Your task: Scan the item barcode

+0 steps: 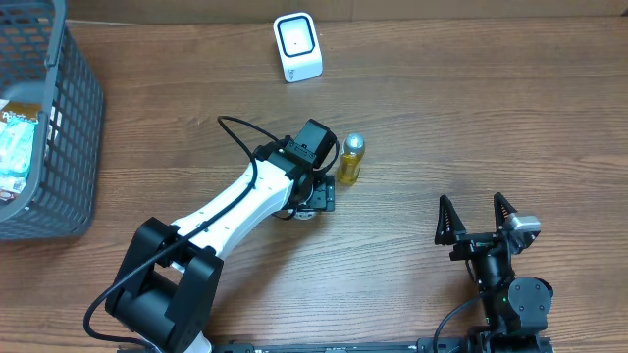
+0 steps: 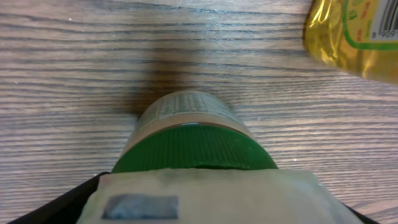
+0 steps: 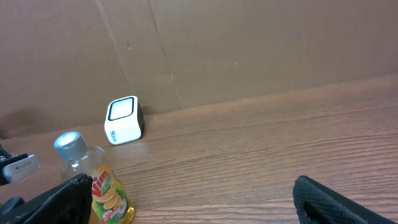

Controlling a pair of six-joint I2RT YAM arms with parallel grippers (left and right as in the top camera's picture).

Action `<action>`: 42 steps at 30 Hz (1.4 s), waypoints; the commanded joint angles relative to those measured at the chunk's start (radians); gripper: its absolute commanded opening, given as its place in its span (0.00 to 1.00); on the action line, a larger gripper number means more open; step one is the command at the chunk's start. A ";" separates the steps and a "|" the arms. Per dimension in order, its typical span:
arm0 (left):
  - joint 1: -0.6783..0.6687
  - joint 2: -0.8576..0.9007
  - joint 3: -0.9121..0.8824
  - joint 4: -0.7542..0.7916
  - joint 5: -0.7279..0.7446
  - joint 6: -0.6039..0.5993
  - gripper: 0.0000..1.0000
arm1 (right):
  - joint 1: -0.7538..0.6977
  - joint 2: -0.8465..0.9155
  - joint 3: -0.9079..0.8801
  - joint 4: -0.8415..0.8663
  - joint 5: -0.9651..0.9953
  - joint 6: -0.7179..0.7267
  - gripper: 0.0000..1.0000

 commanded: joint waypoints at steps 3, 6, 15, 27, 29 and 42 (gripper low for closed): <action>-0.026 0.009 0.005 0.003 0.012 -0.058 0.91 | 0.006 -0.010 -0.011 0.003 -0.003 -0.004 1.00; -0.027 0.003 0.012 -0.008 -0.029 -0.056 0.93 | 0.006 -0.010 -0.011 0.004 -0.003 -0.004 1.00; -0.026 -0.080 0.240 -0.187 -0.200 0.253 0.95 | 0.006 -0.010 -0.011 0.003 -0.003 -0.004 1.00; 0.048 -0.137 0.719 -0.311 -0.344 0.568 1.00 | 0.006 -0.010 -0.011 0.003 -0.003 -0.004 1.00; 0.079 -0.137 0.771 -0.311 -0.416 0.586 1.00 | 0.006 -0.010 -0.011 0.003 -0.003 -0.004 1.00; 0.489 -0.131 0.822 -0.246 -0.618 0.653 1.00 | 0.006 -0.010 -0.011 0.003 -0.003 -0.004 1.00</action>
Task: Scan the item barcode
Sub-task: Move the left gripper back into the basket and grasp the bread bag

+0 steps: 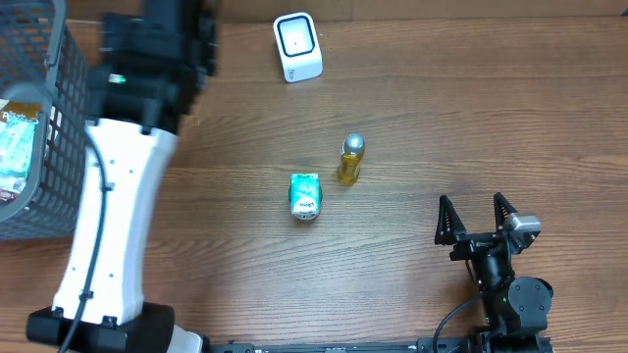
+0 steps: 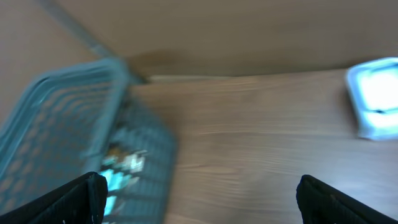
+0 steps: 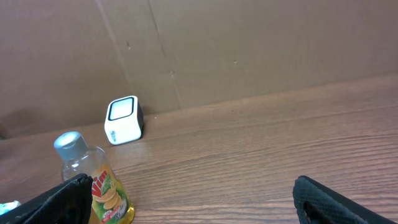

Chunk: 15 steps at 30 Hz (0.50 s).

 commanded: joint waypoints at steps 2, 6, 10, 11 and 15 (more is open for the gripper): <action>0.164 -0.010 0.020 0.023 0.035 0.037 1.00 | 0.006 -0.010 -0.011 0.003 -0.003 -0.004 1.00; 0.327 -0.010 0.020 0.053 0.121 0.037 1.00 | 0.006 -0.010 -0.011 0.004 -0.003 -0.004 1.00; 0.473 -0.010 0.020 0.066 0.235 0.036 1.00 | 0.006 -0.010 -0.011 0.003 -0.003 -0.004 1.00; 0.510 -0.010 0.020 0.069 0.289 0.037 1.00 | 0.006 -0.010 -0.011 0.003 -0.003 -0.004 1.00; 0.637 0.008 0.020 0.072 0.455 0.037 1.00 | 0.006 -0.010 -0.011 0.003 -0.003 -0.004 1.00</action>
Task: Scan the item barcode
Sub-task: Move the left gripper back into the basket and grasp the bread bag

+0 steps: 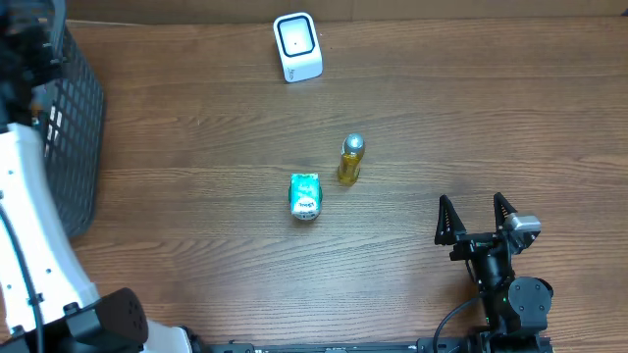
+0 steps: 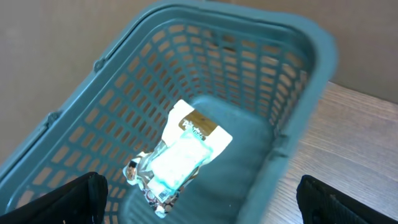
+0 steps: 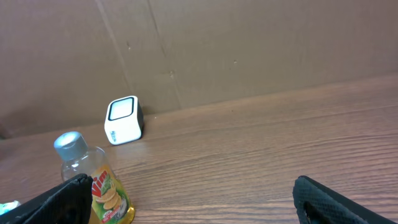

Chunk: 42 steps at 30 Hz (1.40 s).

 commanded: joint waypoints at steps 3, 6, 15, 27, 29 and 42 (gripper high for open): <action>0.129 0.042 0.020 0.014 0.171 0.037 1.00 | 0.006 -0.010 -0.011 0.003 -0.003 -0.004 1.00; 0.184 0.096 0.020 0.022 0.171 0.079 0.99 | 0.006 -0.010 -0.011 0.003 -0.003 -0.004 1.00; 0.265 0.307 0.020 0.072 0.171 0.246 1.00 | 0.006 -0.010 -0.011 0.003 -0.003 -0.004 1.00; 0.332 0.578 0.020 0.087 0.167 0.559 1.00 | 0.006 -0.010 -0.011 0.003 -0.003 -0.004 1.00; 0.345 0.607 0.020 0.087 0.163 0.596 1.00 | 0.006 -0.010 -0.011 0.003 -0.003 -0.004 1.00; 0.381 0.648 0.025 0.106 0.306 0.711 1.00 | 0.006 -0.010 -0.011 0.003 -0.003 -0.004 1.00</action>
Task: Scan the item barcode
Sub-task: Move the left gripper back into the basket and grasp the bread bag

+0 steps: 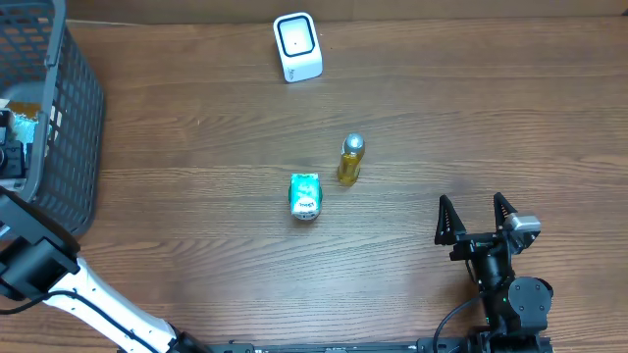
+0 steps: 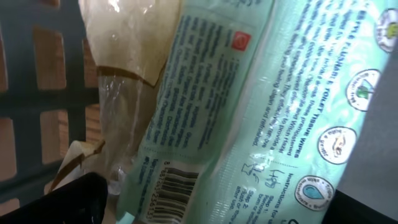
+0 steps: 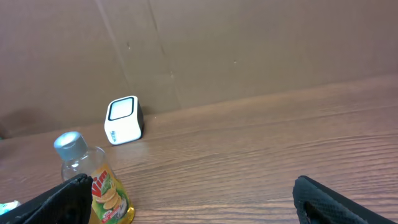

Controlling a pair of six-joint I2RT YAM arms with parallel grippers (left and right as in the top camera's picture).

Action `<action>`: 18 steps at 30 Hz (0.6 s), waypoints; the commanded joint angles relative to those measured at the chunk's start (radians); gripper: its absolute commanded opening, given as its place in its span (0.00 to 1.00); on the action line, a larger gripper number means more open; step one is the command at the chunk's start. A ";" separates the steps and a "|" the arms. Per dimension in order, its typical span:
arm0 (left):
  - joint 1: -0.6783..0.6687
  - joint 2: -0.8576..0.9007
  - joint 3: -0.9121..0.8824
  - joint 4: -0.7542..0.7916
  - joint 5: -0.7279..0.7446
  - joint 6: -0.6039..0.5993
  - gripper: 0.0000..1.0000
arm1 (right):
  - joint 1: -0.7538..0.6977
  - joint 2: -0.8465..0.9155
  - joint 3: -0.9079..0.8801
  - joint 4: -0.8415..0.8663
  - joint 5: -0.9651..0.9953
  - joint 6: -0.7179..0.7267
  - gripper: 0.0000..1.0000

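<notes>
A pale green wipes pack with a printed barcode lies in the grey basket at the table's left edge. My left gripper is down inside the basket, open, with its dark fingertips on either side of the pack. The white scanner stands at the back of the table. My right gripper rests open near the front right, holding nothing.
A yellow bottle stands mid-table, with a green-lidded jar lying beside it. A crumpled brown-and-clear wrapper lies under the pack. A cardboard wall closes off the back.
My left gripper was above the basket looking down at the pack; now it is low inside the basket, close over the pack's barcode side. The right arm has not moved.
My left gripper was at the green-lidded jar next to the yellow bottle. Then the jar lay alone on the table and the left arm was at the back left. It then stood over the basket, and now it is inside, at the wipes pack.
</notes>
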 commanded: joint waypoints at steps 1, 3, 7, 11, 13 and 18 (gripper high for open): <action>-0.002 0.011 0.024 0.007 0.048 0.051 0.99 | 0.006 -0.010 -0.011 0.004 -0.003 -0.003 1.00; -0.006 0.010 0.029 0.010 0.048 0.050 0.99 | 0.006 -0.010 -0.011 0.004 -0.002 -0.003 1.00; -0.024 0.010 0.057 0.000 0.032 0.044 0.99 | 0.006 -0.010 -0.011 0.004 -0.003 -0.003 1.00; -0.044 0.010 0.101 -0.004 -0.011 0.019 0.99 | 0.006 -0.010 -0.011 0.004 -0.003 -0.003 1.00; -0.052 0.010 0.110 -0.002 -0.010 0.018 0.99 | 0.006 -0.010 -0.011 0.004 -0.002 -0.003 1.00; -0.073 0.011 0.106 0.011 -0.009 0.016 0.99 | 0.006 -0.010 -0.011 0.004 -0.003 -0.003 1.00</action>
